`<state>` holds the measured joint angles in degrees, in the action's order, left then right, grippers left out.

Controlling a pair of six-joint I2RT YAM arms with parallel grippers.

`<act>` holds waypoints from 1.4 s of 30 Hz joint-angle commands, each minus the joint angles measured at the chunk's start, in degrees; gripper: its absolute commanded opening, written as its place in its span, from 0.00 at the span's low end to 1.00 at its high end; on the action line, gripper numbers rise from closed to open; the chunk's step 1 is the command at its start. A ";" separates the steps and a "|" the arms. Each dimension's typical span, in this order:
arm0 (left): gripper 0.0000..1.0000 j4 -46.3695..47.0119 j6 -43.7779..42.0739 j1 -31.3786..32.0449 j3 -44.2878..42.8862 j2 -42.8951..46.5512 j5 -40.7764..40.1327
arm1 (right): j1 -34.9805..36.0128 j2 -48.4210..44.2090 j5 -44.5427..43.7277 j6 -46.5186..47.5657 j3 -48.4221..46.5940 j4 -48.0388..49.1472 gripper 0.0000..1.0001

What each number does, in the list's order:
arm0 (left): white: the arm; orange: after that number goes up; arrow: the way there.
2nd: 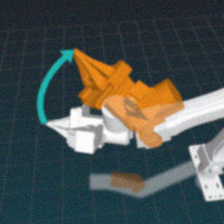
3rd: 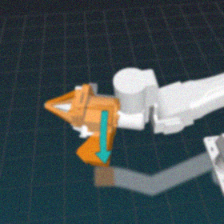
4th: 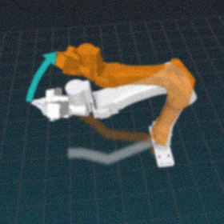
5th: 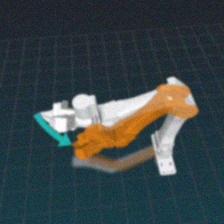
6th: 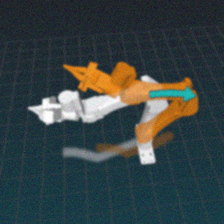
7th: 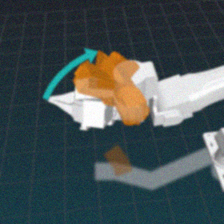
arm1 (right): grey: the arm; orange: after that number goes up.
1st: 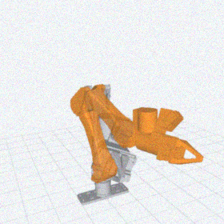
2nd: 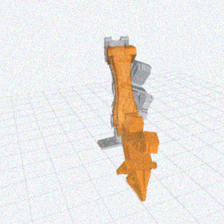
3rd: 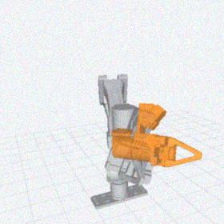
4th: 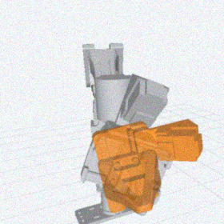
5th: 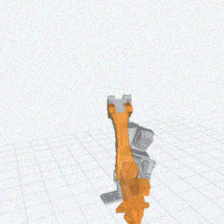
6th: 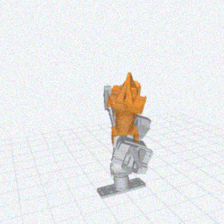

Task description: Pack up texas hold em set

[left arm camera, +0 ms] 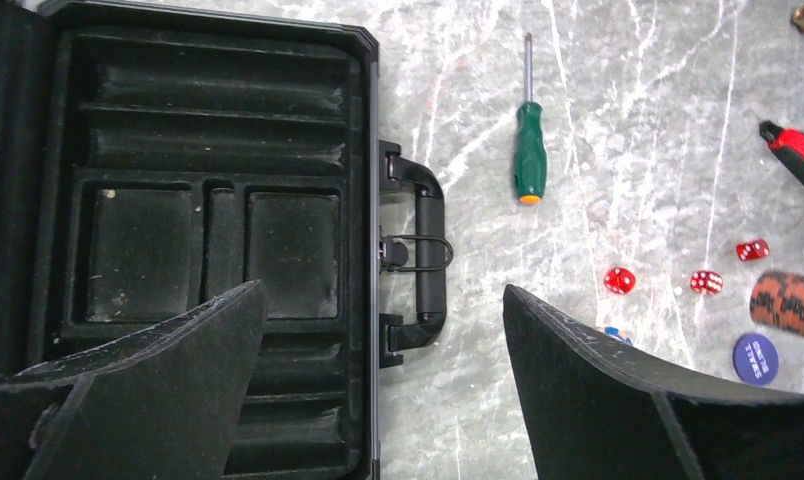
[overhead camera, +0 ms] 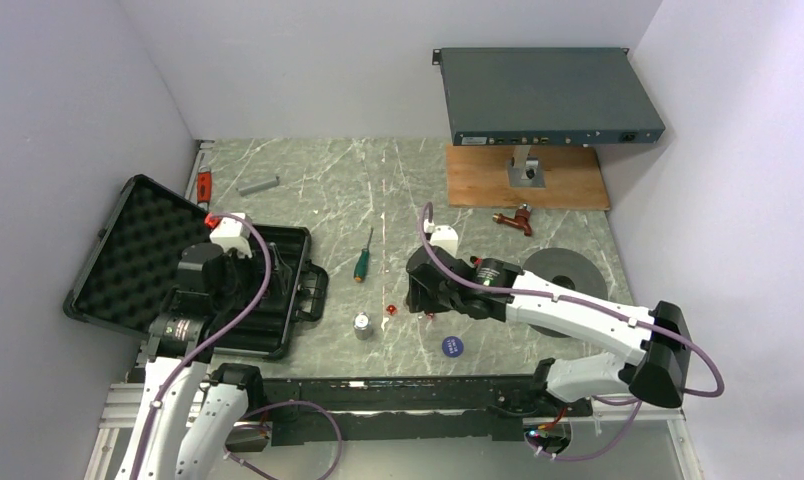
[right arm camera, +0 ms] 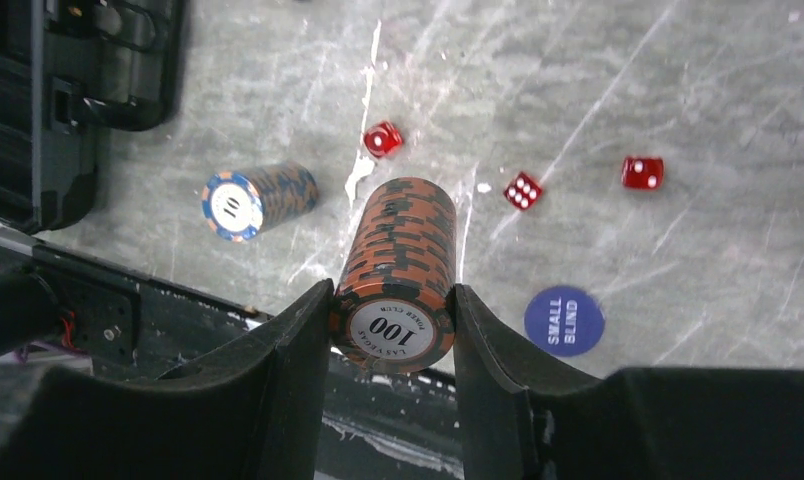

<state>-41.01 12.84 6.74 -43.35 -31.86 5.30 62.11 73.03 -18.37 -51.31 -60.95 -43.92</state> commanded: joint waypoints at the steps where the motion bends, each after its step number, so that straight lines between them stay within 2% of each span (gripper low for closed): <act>1: 0.94 1.54 -2.41 0.11 -2.65 -1.24 6.06 | -1.54 -4.80 -2.03 8.21 0.37 12.89 0.00; 4: 0.96 4.24 -2.81 0.11 -1.81 -0.14 13.27 | -6.11 -5.37 5.60 12.61 -0.38 14.07 0.00; 6: 0.99 6.73 0.63 0.11 -1.04 0.56 15.34 | -10.50 -6.12 11.55 14.20 -0.38 14.78 0.00; 9: 0.97 8.93 8.41 0.11 -2.06 -0.72 17.28 | -15.37 -8.35 16.86 15.27 1.34 18.13 0.00; 14: 0.93 10.83 22.36 0.11 -6.97 -8.05 23.61 | -16.91 -11.61 19.51 16.45 3.56 25.09 0.00; 17: 0.92 16.76 24.85 0.11 -7.31 -9.18 30.66 | -17.29 -12.59 23.01 15.78 5.63 30.98 0.00; 20: 0.94 17.52 17.50 0.15 -9.25 -8.29 35.46 | -18.44 -11.58 28.07 14.73 4.16 32.85 0.00; 22: 0.99 16.82 11.11 0.16 -11.01 -7.91 39.78 | -19.33 -9.00 30.64 15.19 0.04 29.03 0.00; 25: 1.00 13.36 5.86 0.16 -15.63 -10.29 42.51 | -20.60 -4.81 34.05 16.03 -6.63 21.48 0.00; 27: 0.98 11.07 3.17 0.20 -18.65 -12.27 44.22 | -21.01 -2.48 37.75 16.59 -10.30 16.73 0.00; 29: 0.90 9.09 -0.94 0.20 -20.92 -13.82 46.37 | -21.06 -1.12 41.18 16.84 -12.18 14.18 0.00; 33: 0.88 5.37 -10.22 0.60 -24.36 -15.29 46.14 | -21.06 -0.35 46.51 17.46 -14.13 10.44 0.00; 35: 0.89 4.60 -14.40 3.30 -25.12 -15.91 43.23 | -21.12 -0.11 48.99 18.42 -15.32 8.45 0.00; 38: 0.89 8.10 -17.21 7.31 -23.12 -16.14 43.73 | -21.14 0.32 53.78 20.57 -16.79 6.32 0.00; 42: 0.89 10.93 -20.06 11.28 -21.30 -15.63 42.76 | -21.09 0.84 54.72 23.23 -17.97 3.51 0.00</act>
<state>-33.45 -0.47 14.98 -65.41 -48.21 47.92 41.01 74.28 30.50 -31.22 -74.39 -39.57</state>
